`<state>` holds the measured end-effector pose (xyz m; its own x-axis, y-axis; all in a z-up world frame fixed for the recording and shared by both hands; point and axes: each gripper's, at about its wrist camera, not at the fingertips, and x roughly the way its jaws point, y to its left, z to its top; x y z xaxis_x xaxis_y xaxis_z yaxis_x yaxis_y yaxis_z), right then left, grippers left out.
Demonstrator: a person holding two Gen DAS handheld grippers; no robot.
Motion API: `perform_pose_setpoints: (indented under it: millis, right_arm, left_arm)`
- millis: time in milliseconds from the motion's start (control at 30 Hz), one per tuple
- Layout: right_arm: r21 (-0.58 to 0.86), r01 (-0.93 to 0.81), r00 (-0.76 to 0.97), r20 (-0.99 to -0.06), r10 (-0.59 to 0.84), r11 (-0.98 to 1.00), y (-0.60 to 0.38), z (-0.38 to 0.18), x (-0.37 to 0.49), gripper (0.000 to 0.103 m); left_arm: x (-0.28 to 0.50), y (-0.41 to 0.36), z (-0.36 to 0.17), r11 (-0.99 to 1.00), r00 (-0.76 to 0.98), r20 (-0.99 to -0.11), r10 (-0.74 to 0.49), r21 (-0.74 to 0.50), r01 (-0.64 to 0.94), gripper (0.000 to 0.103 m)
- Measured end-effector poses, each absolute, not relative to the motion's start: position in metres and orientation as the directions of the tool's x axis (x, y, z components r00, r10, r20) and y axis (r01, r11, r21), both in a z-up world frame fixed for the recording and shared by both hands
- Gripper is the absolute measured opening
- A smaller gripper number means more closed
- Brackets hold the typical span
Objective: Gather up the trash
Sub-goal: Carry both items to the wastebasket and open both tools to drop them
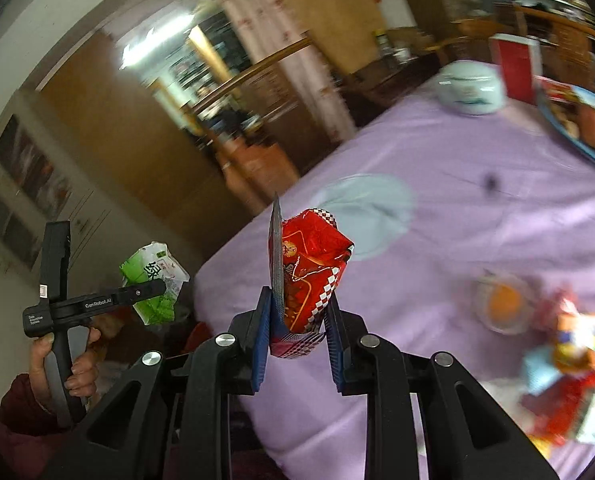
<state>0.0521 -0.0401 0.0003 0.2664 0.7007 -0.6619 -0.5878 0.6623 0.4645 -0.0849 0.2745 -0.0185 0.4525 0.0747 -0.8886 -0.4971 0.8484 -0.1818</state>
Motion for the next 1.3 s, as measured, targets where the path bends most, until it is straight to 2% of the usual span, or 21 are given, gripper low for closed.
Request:
perform_pose_setpoints:
  millis: [200,533,667,867,1233,1300]
  right_arm:
    - [0.447,-0.662,0.195,-0.672,0.714,0.602,0.021,0.008,0.046,0.025]
    - [0.380,-0.699,0.184,-0.723,0.666,0.606,0.073,0.018,0.040,0.025]
    - [0.366,-0.714,0.168,-0.739,0.653,0.597,0.091,0.019,0.036,0.025]
    - [0.369,-0.775,0.075,-0.753,0.654,0.513,0.137,0.014,0.028,0.025]
    - [0.397,-0.884,-0.180,-0.775,0.606,0.246,0.246,-0.002,-0.017,0.026]
    - [0.398,-0.897,-0.222,-0.783,0.581,0.193,0.268,-0.006,-0.028,0.029]
  left_arm:
    - [-0.137,0.342,-0.042,0.745,0.379,-0.918,0.122,-0.167,-0.646,0.067]
    - [-0.160,0.411,-0.103,0.648,0.276,-0.960,0.039,-0.186,-0.738,0.071]
    - [-0.159,0.422,-0.103,0.633,0.273,-0.961,0.042,-0.186,-0.752,0.081]
    - [-0.177,0.437,-0.090,0.593,0.262,-0.960,0.098,-0.155,-0.790,0.086]
    - [-0.247,0.473,-0.070,0.471,0.193,-0.956,0.223,-0.068,-0.879,0.091]
    - [-0.258,0.477,-0.068,0.451,0.179,-0.955,0.235,-0.056,-0.891,0.091]
